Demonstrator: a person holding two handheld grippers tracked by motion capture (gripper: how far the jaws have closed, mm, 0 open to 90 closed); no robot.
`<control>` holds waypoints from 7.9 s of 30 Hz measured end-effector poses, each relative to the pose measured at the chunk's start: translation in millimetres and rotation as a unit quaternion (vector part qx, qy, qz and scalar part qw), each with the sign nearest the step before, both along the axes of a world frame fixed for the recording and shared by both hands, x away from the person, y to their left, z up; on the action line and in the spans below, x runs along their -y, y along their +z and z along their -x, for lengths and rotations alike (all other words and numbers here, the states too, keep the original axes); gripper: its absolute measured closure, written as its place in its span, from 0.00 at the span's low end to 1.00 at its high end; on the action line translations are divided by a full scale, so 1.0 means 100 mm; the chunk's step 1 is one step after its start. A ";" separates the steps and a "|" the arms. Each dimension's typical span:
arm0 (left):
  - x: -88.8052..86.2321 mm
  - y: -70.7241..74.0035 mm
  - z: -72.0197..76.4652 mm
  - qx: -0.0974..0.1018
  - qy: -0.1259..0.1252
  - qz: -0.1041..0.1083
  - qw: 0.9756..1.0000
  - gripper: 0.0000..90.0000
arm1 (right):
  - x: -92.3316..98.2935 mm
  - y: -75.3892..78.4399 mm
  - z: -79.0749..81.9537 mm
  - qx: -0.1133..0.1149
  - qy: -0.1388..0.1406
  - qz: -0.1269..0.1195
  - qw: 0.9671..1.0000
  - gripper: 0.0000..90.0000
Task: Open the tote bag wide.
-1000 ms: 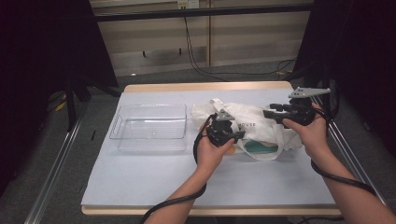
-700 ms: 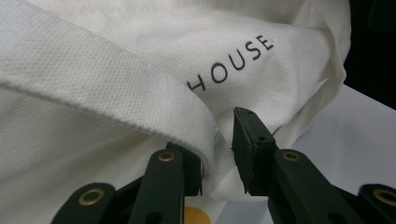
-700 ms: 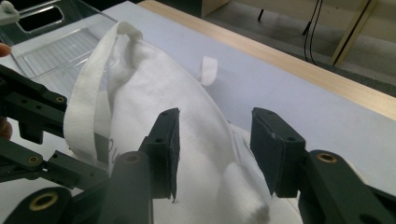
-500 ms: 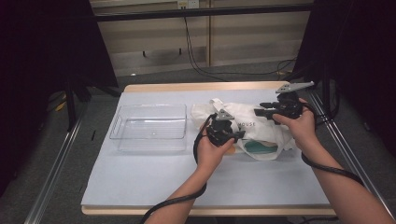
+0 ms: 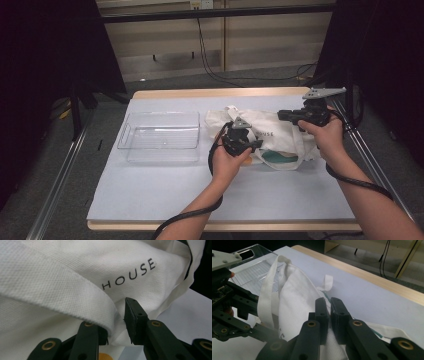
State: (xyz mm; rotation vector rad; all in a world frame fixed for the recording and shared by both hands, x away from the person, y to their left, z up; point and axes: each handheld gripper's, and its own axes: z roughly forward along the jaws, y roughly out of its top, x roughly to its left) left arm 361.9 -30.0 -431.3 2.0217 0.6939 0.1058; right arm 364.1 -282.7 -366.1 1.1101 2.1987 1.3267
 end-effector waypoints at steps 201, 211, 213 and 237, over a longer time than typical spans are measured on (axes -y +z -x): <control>-0.68 0.47 0.36 0.022 0.003 0.000 1.000 0.64 | -0.13 -0.47 0.53 0.026 0.033 -0.016 0.999 0.99; -0.29 0.31 0.28 0.016 -0.011 -0.013 1.000 0.64 | -0.11 -0.35 0.58 0.050 0.033 -0.018 0.998 0.99; -0.26 0.28 0.26 0.014 -0.011 -0.014 1.000 0.65 | -0.12 -0.33 0.59 0.053 0.031 -0.019 0.998 0.99; -0.08 0.15 0.11 0.009 0.000 0.018 1.000 0.53 | -0.12 -0.42 0.68 0.054 0.070 -0.003 0.996 1.00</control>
